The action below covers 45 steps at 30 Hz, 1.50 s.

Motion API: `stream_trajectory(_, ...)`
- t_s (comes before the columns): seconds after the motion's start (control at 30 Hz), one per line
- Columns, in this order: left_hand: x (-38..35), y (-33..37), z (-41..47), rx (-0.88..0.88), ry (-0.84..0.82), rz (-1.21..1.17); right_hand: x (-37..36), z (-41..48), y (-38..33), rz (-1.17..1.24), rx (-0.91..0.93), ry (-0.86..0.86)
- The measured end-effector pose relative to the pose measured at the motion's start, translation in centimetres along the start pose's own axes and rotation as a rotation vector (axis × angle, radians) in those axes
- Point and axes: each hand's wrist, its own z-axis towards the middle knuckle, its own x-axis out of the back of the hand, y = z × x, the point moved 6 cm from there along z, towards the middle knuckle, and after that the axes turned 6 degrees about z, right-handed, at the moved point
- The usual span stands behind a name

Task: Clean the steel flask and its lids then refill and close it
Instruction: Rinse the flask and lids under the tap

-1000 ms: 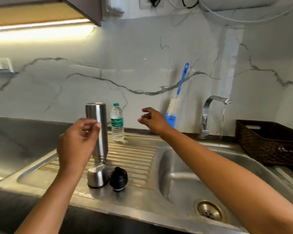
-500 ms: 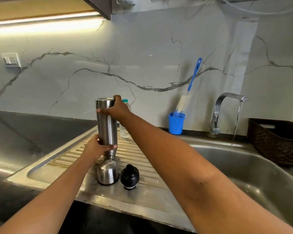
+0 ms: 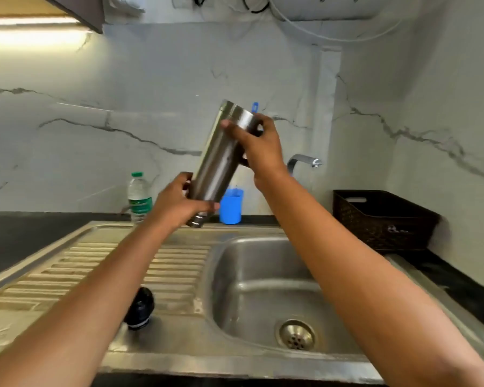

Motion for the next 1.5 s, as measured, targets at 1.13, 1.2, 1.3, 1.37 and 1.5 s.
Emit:
stream_trajectory(1.13, -28.1, -7.3, -2.4, 0.168, -0.559, -0.034, 23.9, -0.8, 19.2, -0.133, -0.376, 0.341)
stream_trajectory(1.2, -28.1, -7.4, -2.5, 0.183, -0.561, -0.083, 23.7, -0.8, 18.9, -0.137, -0.347, 0.324)
stream_trajectory(1.3, -28.1, -8.0, -2.7, 0.222, -0.575, -0.114, 23.4, -0.8, 18.6, -0.141, -0.328, 0.312)
stream_trajectory(1.37, -28.0, -8.6, -2.7, 0.266, -0.588, -0.125, 23.2, -0.8, 18.3, -0.138, -0.324, 0.308)
stream_trajectory(1.5, -28.2, -10.0, -3.0, 0.458, -0.623, -0.296, 23.1, -0.7, 18.2, -0.135, -0.321, 0.314)
